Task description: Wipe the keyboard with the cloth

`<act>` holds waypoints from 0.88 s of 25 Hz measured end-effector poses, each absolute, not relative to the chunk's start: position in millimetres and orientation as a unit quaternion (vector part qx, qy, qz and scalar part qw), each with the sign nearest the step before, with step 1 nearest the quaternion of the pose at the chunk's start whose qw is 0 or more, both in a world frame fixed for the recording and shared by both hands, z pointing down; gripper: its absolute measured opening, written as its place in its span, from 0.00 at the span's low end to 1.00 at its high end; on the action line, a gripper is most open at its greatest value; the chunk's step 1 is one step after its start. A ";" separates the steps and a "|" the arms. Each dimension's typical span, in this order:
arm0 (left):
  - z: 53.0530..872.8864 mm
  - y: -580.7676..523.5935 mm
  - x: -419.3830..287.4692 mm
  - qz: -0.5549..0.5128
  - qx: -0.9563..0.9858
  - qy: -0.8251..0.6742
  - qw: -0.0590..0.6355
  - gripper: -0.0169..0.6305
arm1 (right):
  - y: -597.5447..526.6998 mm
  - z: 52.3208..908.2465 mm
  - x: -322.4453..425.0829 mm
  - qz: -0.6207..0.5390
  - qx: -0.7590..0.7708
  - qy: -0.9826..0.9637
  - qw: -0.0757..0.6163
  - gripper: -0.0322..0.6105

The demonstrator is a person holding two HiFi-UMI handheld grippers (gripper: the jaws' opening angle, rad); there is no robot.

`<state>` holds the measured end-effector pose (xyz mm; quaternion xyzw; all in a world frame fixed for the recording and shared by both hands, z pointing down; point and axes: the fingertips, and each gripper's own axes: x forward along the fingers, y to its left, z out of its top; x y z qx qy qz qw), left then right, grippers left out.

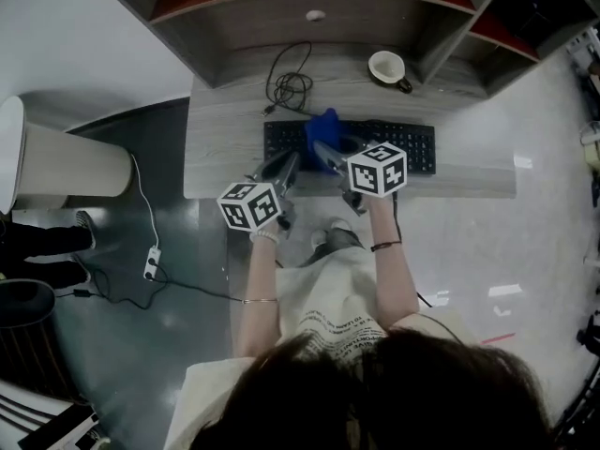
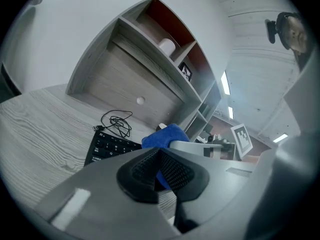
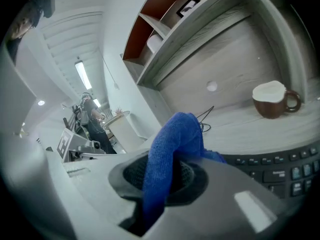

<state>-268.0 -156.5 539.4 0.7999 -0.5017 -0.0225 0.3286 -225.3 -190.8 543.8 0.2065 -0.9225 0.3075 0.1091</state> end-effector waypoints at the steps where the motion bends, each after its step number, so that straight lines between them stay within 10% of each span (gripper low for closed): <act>1: 538.7 -155.8 -270.3 -0.022 0.798 -0.506 0.328 0.01 | -190.4 544.1 -229.0 0.309 0.200 -0.923 0.110 0.13; 22: 534.8 -147.5 -324.0 -0.046 0.731 -0.599 0.325 0.01 | -188.3 540.8 -291.9 0.316 0.096 -0.933 0.142 0.13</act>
